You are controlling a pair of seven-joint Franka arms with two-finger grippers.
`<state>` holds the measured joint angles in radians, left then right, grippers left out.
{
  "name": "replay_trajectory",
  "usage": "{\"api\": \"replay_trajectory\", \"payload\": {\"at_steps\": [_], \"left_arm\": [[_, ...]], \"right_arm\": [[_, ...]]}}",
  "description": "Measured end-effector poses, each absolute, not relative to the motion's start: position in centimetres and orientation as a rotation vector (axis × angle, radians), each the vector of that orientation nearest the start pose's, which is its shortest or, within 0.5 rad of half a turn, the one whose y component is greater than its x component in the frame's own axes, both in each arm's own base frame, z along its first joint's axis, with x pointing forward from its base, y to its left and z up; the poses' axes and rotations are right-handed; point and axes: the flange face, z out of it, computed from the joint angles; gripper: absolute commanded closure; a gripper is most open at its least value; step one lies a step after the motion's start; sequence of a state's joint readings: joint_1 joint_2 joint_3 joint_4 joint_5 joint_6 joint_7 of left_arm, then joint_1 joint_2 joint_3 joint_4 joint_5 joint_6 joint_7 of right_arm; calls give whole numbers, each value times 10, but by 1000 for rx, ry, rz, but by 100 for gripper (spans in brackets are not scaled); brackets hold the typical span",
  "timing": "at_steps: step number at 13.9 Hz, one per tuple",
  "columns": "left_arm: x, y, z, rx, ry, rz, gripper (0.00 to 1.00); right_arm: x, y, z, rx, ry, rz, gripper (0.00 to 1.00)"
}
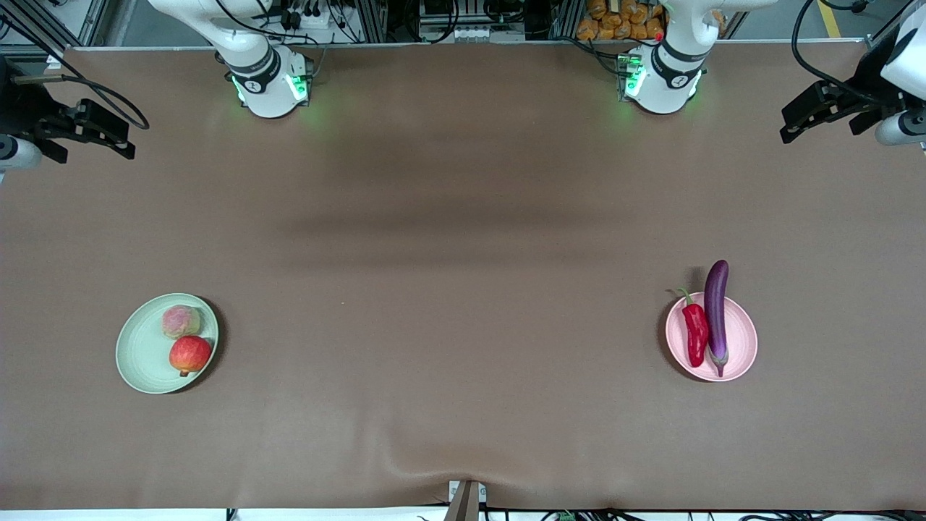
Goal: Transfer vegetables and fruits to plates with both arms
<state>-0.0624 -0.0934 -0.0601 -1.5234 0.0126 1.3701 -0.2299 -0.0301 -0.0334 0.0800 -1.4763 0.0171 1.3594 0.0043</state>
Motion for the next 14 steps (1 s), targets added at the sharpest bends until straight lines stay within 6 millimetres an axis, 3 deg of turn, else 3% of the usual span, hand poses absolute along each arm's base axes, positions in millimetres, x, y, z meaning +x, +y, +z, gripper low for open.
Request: {"api": "replay_trajectory", "payload": {"at_steps": [10, 14], "left_arm": [[495, -59, 679, -3103, -171, 119, 0], [492, -58, 683, -3103, -175, 116, 0]], "right_arm": [[522, 27, 668, -3127, -69, 121, 0], [532, 26, 670, -3127, -65, 29, 0]]}}
